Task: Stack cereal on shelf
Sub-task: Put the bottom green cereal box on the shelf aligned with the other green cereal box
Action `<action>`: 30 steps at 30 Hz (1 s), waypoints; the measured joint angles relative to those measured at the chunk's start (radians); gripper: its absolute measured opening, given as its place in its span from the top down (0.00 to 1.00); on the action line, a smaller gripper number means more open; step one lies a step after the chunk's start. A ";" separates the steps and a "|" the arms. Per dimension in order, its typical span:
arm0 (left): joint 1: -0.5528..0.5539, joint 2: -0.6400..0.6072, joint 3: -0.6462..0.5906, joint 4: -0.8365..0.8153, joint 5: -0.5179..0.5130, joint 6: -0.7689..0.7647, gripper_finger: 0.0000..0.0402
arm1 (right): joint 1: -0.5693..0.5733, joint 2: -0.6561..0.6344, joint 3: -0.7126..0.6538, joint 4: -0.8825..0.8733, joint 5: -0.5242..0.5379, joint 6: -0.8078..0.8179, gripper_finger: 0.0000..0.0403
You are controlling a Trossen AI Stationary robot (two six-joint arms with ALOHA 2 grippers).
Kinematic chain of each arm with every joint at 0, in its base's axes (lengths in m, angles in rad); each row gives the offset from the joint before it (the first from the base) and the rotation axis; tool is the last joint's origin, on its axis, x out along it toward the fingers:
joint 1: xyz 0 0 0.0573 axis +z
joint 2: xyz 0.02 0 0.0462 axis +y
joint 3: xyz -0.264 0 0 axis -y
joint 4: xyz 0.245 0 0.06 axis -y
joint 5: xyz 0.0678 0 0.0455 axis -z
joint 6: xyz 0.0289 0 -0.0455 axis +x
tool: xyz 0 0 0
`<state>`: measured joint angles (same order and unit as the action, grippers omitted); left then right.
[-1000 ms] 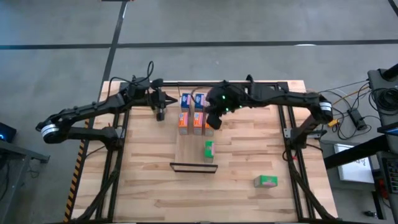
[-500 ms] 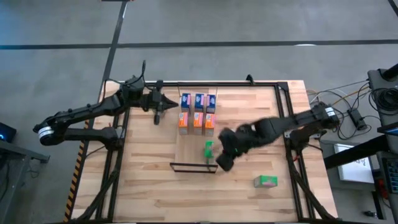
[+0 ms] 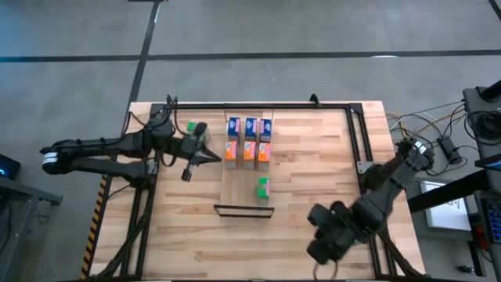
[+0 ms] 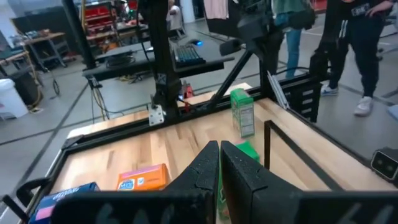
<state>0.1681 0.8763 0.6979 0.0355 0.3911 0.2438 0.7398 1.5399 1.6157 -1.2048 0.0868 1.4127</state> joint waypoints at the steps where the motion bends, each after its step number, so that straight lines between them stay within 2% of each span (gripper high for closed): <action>1: -0.023 -0.002 0.000 0.000 -0.028 0.000 1.00 | 0.016 0.001 0.000 -0.002 0.000 0.001 0.98; 4: -0.074 -0.001 0.000 0.001 -0.087 0.000 1.00 | 0.043 0.001 0.000 -0.017 0.001 -0.014 0.98; 9: -0.098 0.008 0.000 0.020 -0.095 0.000 1.00 | 0.045 0.001 0.000 -0.069 0.003 -0.023 0.97; 12: -0.098 0.008 0.000 0.020 -0.096 -0.005 1.00 | 0.045 0.001 0.000 -0.082 0.002 -0.052 0.92; 16: -0.097 0.008 0.000 0.021 -0.097 -0.006 1.00 | 0.045 0.000 0.000 -0.126 -0.002 -0.063 0.80; 23: -0.097 0.008 0.000 0.028 -0.097 -0.006 1.00 | 0.045 0.000 0.000 -0.209 -0.007 -0.136 0.52; 30: -0.097 0.009 0.000 0.032 -0.097 -0.007 1.00 | 0.049 0.042 0.000 -0.282 -0.008 -0.366 0.33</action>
<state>0.0708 0.8848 0.6975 0.0672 0.2942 0.2367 0.7892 1.5816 1.6157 -1.4869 0.0793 1.0471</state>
